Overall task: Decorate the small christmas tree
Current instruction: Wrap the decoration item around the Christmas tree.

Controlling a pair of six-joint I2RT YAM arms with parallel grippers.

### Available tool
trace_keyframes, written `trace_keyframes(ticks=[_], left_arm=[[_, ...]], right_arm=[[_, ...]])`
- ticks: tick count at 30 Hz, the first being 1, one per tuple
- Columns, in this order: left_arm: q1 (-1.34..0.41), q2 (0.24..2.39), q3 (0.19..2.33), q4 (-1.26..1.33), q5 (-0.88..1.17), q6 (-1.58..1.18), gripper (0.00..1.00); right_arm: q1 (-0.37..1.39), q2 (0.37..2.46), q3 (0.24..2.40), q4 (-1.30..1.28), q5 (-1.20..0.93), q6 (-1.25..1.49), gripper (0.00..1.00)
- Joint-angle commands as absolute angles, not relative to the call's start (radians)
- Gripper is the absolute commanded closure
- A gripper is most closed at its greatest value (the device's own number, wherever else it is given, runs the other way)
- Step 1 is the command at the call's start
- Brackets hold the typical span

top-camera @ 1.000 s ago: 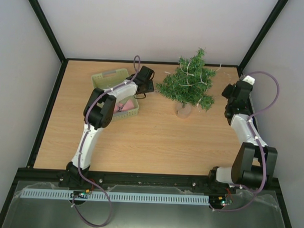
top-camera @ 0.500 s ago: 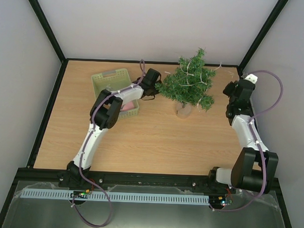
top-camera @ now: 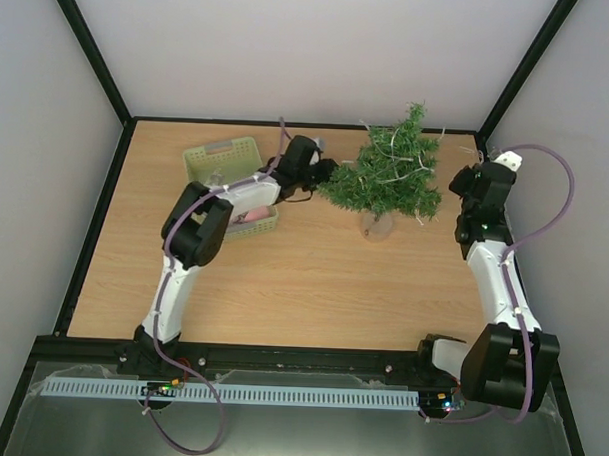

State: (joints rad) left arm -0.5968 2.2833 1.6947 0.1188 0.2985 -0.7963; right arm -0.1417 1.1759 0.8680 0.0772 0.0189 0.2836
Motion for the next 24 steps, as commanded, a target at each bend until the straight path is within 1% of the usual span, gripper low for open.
trace_keyframes(ticks=[1, 7, 15, 20, 24], left_arm=[[-0.552, 2.180, 1.612, 0.161, 0.289, -0.783, 0.56], [-0.532, 2.083, 1.503, 0.153, 0.257, -0.757, 0.55], [-0.542, 1.881, 1.393, 0.144, 0.171, -0.681, 0.55], [-0.601, 1.738, 1.322, 0.080, 0.025, -0.572, 0.55], [-0.698, 1.632, 1.219, 0.071, -0.111, -0.512, 0.56]], right_arm=[[-0.135, 1.173, 0.848, 0.043, -0.009, 0.322, 0.98], [-0.133, 1.193, 0.775, 0.025, -0.034, 0.387, 0.98], [-0.108, 1.203, 0.707, 0.057, -0.146, 0.362, 0.98], [-0.079, 1.185, 0.667, 0.091, -0.177, 0.390, 0.98], [-0.031, 1.181, 0.652, 0.119, -0.192, 0.412, 0.98]])
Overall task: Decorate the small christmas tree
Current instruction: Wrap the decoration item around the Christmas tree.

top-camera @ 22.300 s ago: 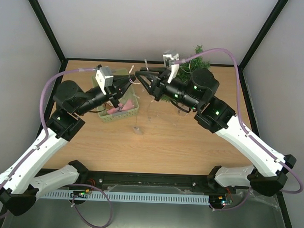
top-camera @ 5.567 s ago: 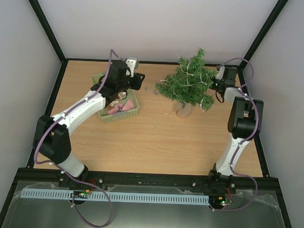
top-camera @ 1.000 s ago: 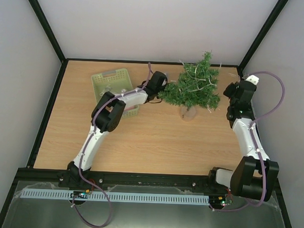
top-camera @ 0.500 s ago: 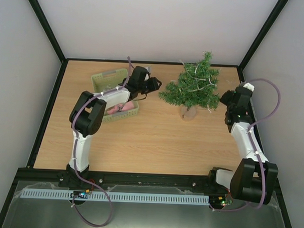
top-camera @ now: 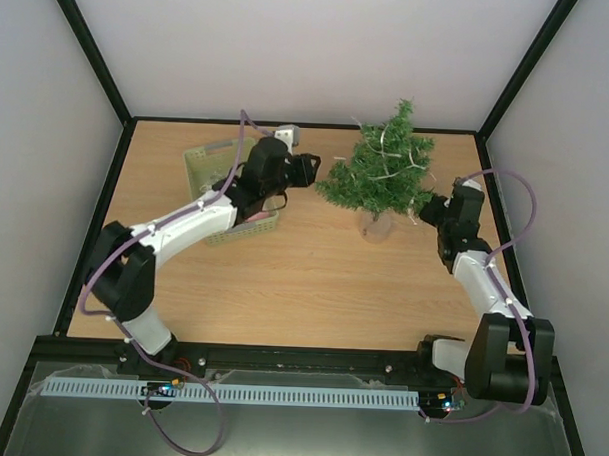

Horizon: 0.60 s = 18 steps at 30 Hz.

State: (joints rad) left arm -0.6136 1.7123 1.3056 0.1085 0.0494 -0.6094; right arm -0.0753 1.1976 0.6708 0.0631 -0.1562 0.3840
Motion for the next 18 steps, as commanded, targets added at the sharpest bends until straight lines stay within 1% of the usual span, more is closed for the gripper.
trace_keyframes(ticks=[1, 6, 11, 18], left_arm=[[-0.720, 1.608, 1.198, 0.070, -0.137, -0.508, 0.56], [-0.823, 1.544, 1.153, 0.059, -0.214, -0.494, 0.57], [-0.863, 1.547, 1.157, 0.061, -0.213, -0.482, 0.57], [-0.877, 1.563, 1.162, 0.033, -0.306, -0.454, 0.57]], right_arm=[[-0.016, 1.180, 0.650, 0.127, -0.196, 0.416, 0.98], [0.039, 1.178, 0.630, 0.163, -0.187, 0.442, 0.98], [0.060, 1.199, 0.624, 0.173, -0.194, 0.466, 0.98], [0.089, 1.195, 0.633, 0.176, -0.207, 0.455, 0.98]])
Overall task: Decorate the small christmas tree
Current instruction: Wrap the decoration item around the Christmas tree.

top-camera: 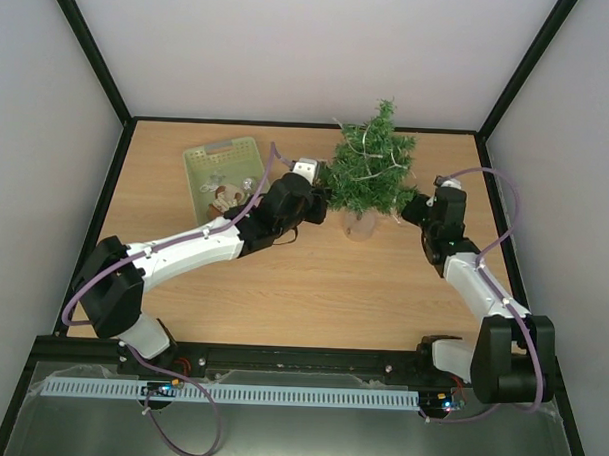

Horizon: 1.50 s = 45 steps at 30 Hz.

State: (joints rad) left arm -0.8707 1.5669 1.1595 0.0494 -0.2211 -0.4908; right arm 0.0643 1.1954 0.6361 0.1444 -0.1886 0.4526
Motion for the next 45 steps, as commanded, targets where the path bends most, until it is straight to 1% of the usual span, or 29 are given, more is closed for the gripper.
trace_keyframes(ticks=[1, 6, 11, 14, 16, 20, 28, 32, 37, 39, 45], left_arm=[[-0.877, 1.568, 1.167, 0.029, -0.319, -0.447, 0.57], [-0.848, 1.584, 1.196, -0.008, -0.356, -0.432, 0.57], [-0.826, 1.554, 1.176, 0.007, -0.368, -0.407, 0.57], [-0.815, 1.549, 1.179, -0.020, -0.430, -0.373, 0.57], [-0.804, 1.538, 1.172, -0.011, -0.423, -0.365, 0.57], [-0.803, 1.504, 1.154, 0.014, -0.327, -0.364, 0.57], [-0.806, 1.389, 1.155, -0.017, -0.227, -0.407, 0.56], [-0.788, 1.352, 1.200, -0.026, -0.161, -0.391, 0.52], [-0.688, 1.380, 1.297, -0.024, 0.109, -0.343, 0.50], [-0.678, 1.414, 1.394, -0.067, 0.183, -0.290, 0.49], [-0.678, 1.508, 1.594, -0.110, 0.217, -0.186, 0.45]], right_arm=[[0.095, 1.192, 0.632, 0.183, -0.206, 0.457, 0.98], [0.157, 1.224, 0.649, 0.199, -0.195, 0.462, 0.98], [0.212, 1.282, 0.680, 0.238, -0.176, 0.474, 0.98], [0.242, 1.322, 0.710, 0.266, -0.178, 0.478, 0.98], [0.253, 1.347, 0.735, 0.236, -0.153, 0.472, 0.98], [0.256, 1.341, 0.703, 0.222, -0.093, 0.450, 0.98], [0.256, 1.302, 0.638, 0.223, -0.034, 0.424, 0.98], [0.256, 1.278, 0.632, 0.217, -0.026, 0.407, 0.98], [0.255, 1.255, 0.632, 0.209, -0.015, 0.374, 0.98], [0.255, 1.246, 0.634, 0.206, -0.010, 0.362, 0.98], [0.255, 1.242, 0.642, 0.208, -0.021, 0.356, 0.98]])
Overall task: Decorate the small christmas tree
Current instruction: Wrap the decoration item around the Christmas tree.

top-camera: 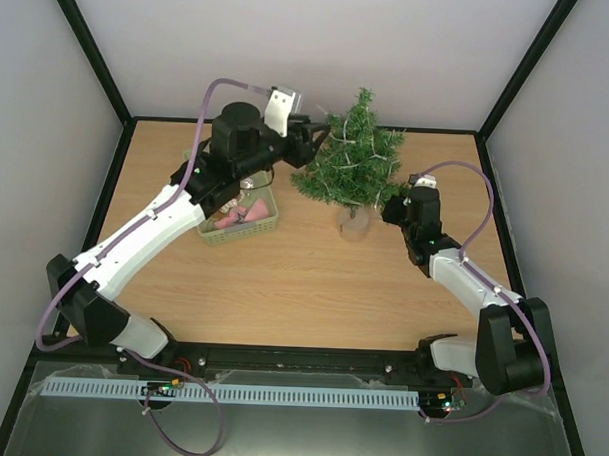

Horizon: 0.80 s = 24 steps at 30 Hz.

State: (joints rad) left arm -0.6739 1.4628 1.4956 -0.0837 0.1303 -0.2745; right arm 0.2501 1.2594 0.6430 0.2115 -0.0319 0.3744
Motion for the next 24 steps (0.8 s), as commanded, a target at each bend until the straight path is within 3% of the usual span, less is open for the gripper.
trace_keyframes(ticks=[1, 15, 16, 20, 22, 24], left_arm=[[-0.678, 1.532, 1.622, -0.105, 0.230, -0.177, 0.44], [-0.718, 1.822, 1.972, -0.124, 0.269, -0.193, 0.50], [-0.721, 1.831, 1.981, -0.126, 0.253, -0.188, 0.53], [-0.727, 1.847, 1.992, -0.116, 0.182, -0.173, 0.84], [-0.730, 1.845, 1.992, -0.094, 0.148, -0.162, 0.94], [-0.733, 1.845, 2.002, -0.082, 0.101, -0.140, 0.97]], right_arm=[[0.256, 1.243, 0.642, 0.208, -0.025, 0.357, 0.98], [0.256, 1.241, 0.653, 0.221, -0.053, 0.358, 0.98], [0.255, 1.241, 0.652, 0.221, -0.055, 0.357, 0.98], [0.255, 1.244, 0.652, 0.228, -0.066, 0.357, 0.98], [0.255, 1.252, 0.658, 0.236, -0.068, 0.356, 0.98], [0.256, 1.272, 0.677, 0.243, -0.084, 0.360, 0.98]])
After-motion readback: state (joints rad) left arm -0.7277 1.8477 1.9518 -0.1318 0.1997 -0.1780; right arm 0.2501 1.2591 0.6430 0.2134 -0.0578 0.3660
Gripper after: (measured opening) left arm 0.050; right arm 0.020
